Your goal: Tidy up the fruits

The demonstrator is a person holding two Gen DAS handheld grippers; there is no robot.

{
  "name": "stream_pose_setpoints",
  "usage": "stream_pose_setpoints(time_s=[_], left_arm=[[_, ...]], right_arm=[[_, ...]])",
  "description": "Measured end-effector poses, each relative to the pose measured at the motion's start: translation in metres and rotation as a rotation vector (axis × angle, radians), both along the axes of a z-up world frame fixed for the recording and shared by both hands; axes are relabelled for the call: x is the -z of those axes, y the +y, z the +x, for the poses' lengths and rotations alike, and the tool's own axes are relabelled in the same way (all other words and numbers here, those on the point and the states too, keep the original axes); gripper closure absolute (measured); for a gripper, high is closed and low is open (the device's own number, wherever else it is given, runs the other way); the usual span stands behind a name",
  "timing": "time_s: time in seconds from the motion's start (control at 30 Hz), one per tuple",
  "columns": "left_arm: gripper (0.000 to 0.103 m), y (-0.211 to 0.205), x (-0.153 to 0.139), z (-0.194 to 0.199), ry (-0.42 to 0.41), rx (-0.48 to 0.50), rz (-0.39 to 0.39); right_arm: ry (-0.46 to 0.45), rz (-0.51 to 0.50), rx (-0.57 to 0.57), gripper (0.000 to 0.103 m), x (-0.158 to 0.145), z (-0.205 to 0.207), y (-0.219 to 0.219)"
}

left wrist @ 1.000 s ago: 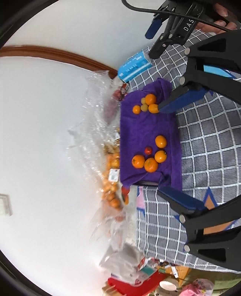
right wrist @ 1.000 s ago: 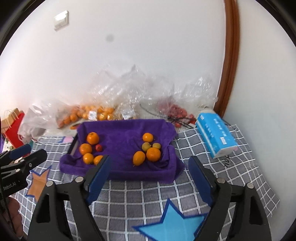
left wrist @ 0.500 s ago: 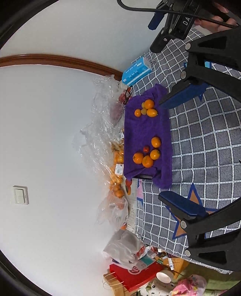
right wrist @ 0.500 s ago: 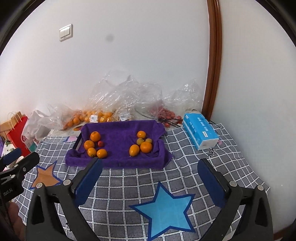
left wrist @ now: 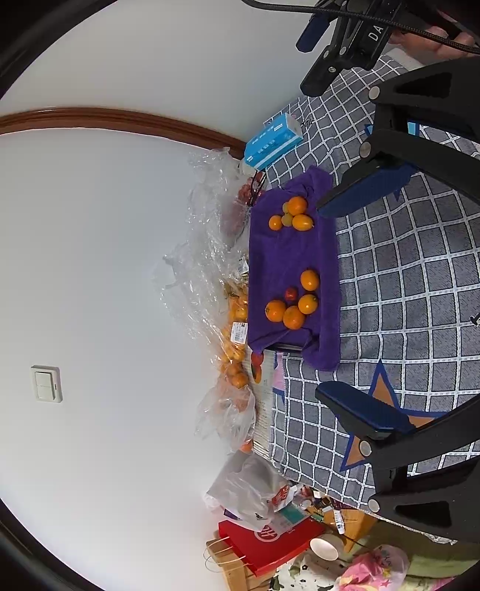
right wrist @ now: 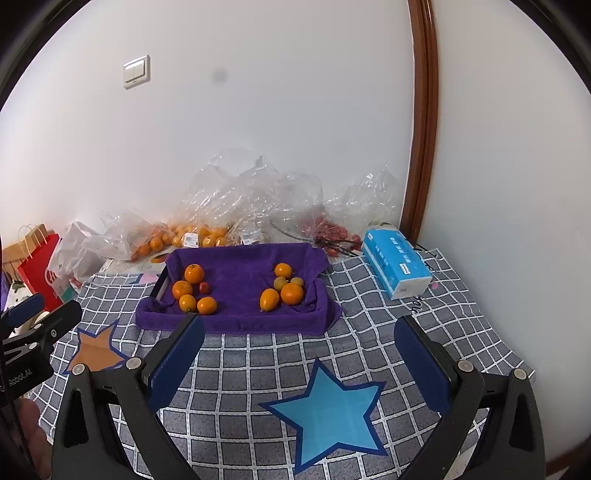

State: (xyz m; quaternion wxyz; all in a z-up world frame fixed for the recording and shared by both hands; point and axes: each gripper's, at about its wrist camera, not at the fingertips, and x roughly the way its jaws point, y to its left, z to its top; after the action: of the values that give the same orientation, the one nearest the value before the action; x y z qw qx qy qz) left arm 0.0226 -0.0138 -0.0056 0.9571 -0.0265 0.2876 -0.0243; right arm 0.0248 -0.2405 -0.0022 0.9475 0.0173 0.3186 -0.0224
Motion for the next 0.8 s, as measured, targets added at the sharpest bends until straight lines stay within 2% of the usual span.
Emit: stream_pose_setpoints(time_s=[0.8], left_arm=[[0.013,-0.0002,0.0039,0.0021,0.017,0.004,-0.009]], right_arm=[[0.000,-0.005,-0.013,0.002,-0.0008,-0.0004,0.0011]])
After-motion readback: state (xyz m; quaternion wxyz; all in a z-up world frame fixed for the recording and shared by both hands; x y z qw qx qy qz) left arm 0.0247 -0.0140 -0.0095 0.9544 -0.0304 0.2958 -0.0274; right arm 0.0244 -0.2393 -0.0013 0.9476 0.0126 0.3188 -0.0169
